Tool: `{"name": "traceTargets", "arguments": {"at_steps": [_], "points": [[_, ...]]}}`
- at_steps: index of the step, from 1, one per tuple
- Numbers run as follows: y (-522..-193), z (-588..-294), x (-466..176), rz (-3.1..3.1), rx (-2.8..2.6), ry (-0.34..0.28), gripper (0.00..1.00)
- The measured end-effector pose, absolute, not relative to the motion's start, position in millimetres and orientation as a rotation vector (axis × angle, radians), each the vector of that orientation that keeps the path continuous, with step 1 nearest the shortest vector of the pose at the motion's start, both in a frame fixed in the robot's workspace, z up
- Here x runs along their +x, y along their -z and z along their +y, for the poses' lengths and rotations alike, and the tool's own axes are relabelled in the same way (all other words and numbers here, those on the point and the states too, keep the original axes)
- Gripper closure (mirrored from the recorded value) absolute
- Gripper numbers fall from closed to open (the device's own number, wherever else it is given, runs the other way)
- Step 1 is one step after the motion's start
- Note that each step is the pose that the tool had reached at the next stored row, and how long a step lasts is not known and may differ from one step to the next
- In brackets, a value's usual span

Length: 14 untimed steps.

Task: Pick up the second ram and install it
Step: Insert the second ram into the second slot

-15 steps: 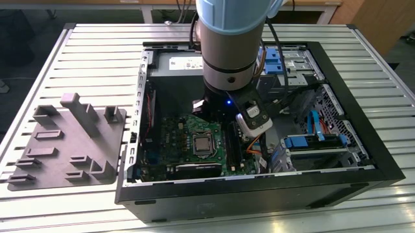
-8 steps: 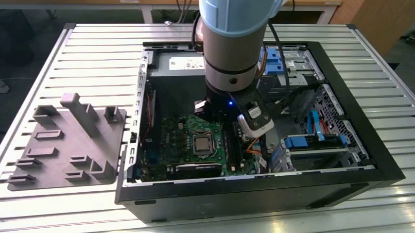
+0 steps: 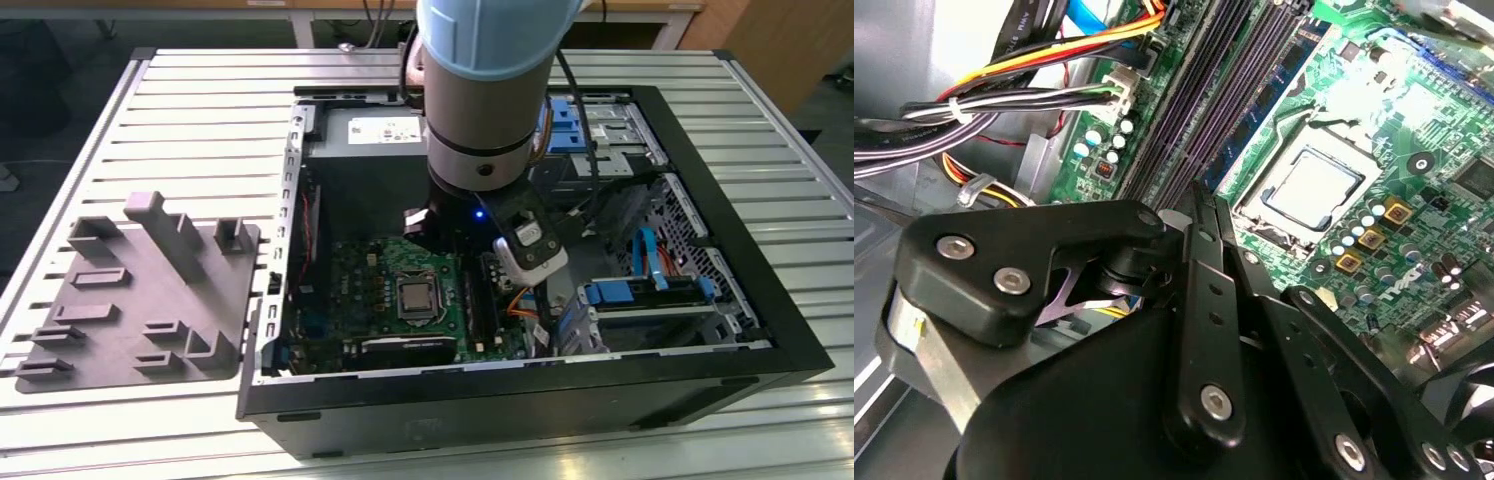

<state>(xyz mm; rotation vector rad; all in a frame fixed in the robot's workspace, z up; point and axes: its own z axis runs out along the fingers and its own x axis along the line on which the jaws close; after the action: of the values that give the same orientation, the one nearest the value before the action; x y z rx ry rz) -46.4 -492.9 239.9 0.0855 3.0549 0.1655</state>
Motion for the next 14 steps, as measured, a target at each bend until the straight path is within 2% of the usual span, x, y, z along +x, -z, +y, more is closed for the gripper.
{"name": "traceTargets", "arguments": {"at_steps": [14], "points": [[-234.4, -492.9, -44.2, 3.055, 0.086, -0.165, 0.88]]}}
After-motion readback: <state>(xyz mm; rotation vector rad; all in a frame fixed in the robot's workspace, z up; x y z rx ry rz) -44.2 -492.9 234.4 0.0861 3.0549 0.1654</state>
